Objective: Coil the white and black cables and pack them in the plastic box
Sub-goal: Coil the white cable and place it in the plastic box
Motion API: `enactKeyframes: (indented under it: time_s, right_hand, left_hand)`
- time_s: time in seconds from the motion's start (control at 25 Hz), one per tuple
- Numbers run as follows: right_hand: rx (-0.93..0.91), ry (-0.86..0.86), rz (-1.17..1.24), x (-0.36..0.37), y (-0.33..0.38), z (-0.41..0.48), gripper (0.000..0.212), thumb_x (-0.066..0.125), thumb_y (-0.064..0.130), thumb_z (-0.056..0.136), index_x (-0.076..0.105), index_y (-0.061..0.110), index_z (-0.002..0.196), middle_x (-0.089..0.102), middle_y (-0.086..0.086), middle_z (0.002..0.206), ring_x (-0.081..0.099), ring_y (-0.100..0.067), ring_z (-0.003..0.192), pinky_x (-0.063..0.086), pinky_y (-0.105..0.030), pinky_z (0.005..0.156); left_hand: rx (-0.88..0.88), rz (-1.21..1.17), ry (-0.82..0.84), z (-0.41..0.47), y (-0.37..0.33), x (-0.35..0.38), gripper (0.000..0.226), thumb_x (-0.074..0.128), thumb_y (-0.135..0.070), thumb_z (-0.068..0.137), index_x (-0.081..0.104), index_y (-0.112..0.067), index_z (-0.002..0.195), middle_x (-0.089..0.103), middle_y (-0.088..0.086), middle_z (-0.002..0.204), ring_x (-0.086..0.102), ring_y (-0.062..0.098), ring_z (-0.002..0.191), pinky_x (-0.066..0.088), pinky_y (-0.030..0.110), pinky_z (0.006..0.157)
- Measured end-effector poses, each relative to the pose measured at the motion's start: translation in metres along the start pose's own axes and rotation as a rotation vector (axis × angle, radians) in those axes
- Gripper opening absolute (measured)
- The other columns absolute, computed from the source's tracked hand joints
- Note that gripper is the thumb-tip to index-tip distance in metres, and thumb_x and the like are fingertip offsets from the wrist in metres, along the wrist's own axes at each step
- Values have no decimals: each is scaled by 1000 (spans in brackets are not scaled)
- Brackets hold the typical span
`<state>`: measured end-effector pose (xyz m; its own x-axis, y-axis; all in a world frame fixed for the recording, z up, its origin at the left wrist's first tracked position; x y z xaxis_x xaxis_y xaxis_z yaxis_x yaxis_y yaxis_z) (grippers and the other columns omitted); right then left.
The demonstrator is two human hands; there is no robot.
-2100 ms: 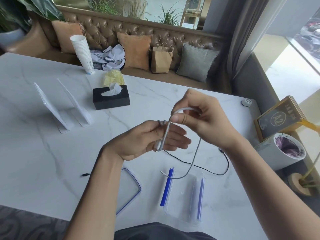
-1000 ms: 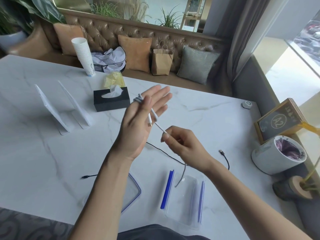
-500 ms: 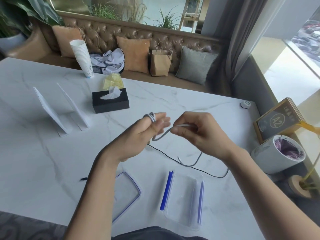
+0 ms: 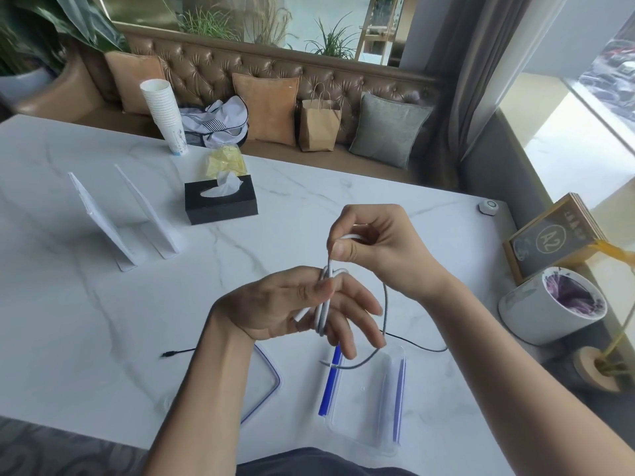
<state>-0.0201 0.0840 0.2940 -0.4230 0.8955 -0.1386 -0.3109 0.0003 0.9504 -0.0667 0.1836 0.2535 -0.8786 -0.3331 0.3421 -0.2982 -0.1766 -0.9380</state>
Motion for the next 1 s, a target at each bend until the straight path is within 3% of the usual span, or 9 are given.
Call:
enactKeyframes:
  time_s: [0.28,0.36,0.44,0.56,0.64,0.76,0.84,1.0]
  right_hand:
    - [89,-103,63,13,-21,-1,18,59,9,89,54,12,72,56,13,58,49,0,49,41,-16,50]
    - [68,-100,34,19,-21,-3,9,62,9,76,55,14,72,58,13,59,51,1,53,43,-15,53]
    - [107,-133,-25,24,-28,-8,16,54,5,73,51,19,66,55,15,51,48,5,50,41,-13,52]
    - [211,-111,-61,27,-48,-15,34,49,7,92,49,22,61,46,15,48,36,1,46,32,-12,49]
    - [251,-74,-137,25,-56,-21,31,51,15,102,58,19,71,47,15,52,39,-1,49,33,-12,51]
    - [305,-56,-199,19,-60,-30,25,53,21,101,63,9,82,45,8,59,36,-8,54,33,-18,54]
    - [322,-37,-246,15,-59,-34,22,57,25,100,63,10,85,42,-3,65,31,-11,55,30,-18,53]
    - [278,-39,-438,1,-44,-33,18,62,28,96,62,26,79,42,8,56,31,-9,51,30,-17,52]
  left_hand:
    - [310,-285,66,15,-14,11,30,47,-26,98,61,-4,112,74,10,106,73,9,78,55,17,71]
    - [438,-353,19,17,-22,9,29,43,-19,99,62,-1,112,73,12,105,72,12,82,55,18,75]
    - [526,-349,-132,17,-29,1,32,42,-18,99,64,-3,116,73,10,110,71,13,94,53,18,82]
    - [541,-146,-490,13,-39,-18,38,31,-16,102,61,-12,125,67,5,125,62,14,117,48,18,90]
    - [577,-27,-666,5,-42,-30,39,27,-13,103,52,-9,133,62,5,134,56,16,127,45,22,96]
    - [561,184,-875,-6,-38,-49,42,32,-14,102,39,-4,142,52,6,143,52,15,131,42,26,102]
    - [488,329,-950,-11,-34,-57,44,34,-14,103,34,-4,145,48,5,146,51,12,132,41,28,106]
    - [332,475,-943,-16,-29,-63,45,37,-19,102,36,-3,144,52,5,143,54,8,127,43,24,105]
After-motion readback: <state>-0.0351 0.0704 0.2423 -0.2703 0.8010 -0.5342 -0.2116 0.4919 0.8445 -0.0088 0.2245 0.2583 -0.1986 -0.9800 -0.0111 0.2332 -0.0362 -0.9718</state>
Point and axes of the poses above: each hand's wrist, its own z-axis towards the middle knuckle, its own x-axis out of the palm, y = z × x, the point moved 6 cm from there along z, towards the middle knuckle
